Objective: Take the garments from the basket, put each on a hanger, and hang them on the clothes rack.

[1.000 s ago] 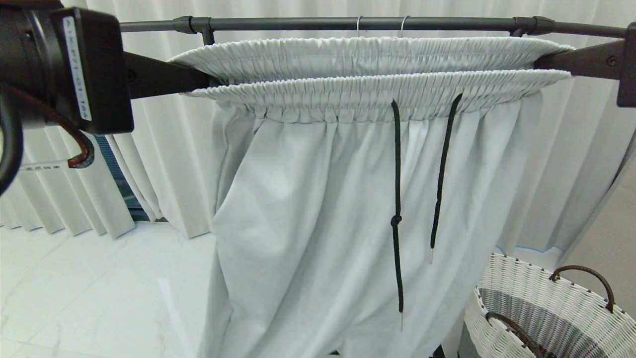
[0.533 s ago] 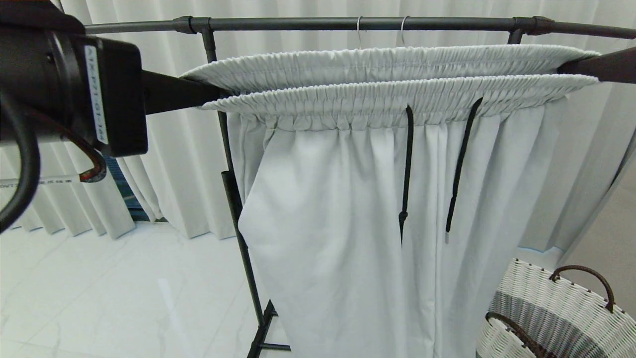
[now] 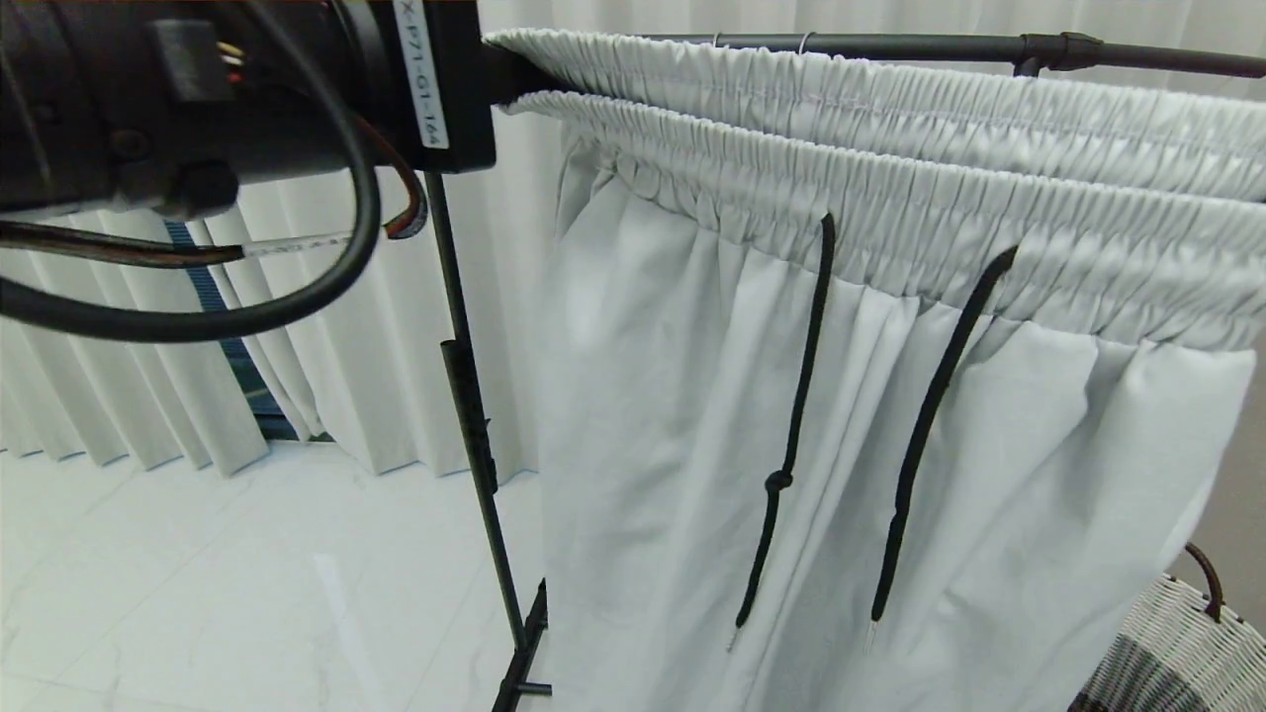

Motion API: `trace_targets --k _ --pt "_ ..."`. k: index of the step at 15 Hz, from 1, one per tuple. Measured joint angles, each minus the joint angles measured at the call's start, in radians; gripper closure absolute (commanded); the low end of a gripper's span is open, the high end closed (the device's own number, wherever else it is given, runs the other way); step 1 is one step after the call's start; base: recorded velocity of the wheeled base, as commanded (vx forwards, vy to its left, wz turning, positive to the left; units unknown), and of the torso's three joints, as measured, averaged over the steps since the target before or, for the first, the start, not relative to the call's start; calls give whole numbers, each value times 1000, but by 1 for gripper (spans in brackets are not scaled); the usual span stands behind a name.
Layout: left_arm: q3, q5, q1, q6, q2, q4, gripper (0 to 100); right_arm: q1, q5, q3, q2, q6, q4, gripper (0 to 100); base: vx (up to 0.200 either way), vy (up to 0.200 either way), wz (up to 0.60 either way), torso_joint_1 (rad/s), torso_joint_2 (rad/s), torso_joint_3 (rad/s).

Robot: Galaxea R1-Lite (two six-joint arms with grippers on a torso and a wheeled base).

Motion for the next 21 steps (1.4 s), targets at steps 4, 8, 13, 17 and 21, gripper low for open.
trace_targets --k 4,8,13,17,21 --pt "0 32 0 -2 43 -31 100 97 26 2 7 5 3 100 0 0 0 0 0 0" --pt "-2 35 -1 -73 9 160 100 40 -104 4 15 1 5 100 0 0 0 0 0 0" --pt "-72 22 -77 -324 -120 610 100 -19 -133 55 49 1 -298 100 0 0 0 0 0 0" --pt "-131 -58 -310 -505 -192 717 100 6 -135 119 118 -1 -536 100 0 0 0 0 0 0" --pt "-175 -75 -433 -529 -222 726 100 12 -157 123 143 -1 -535 100 0 0 0 0 0 0"
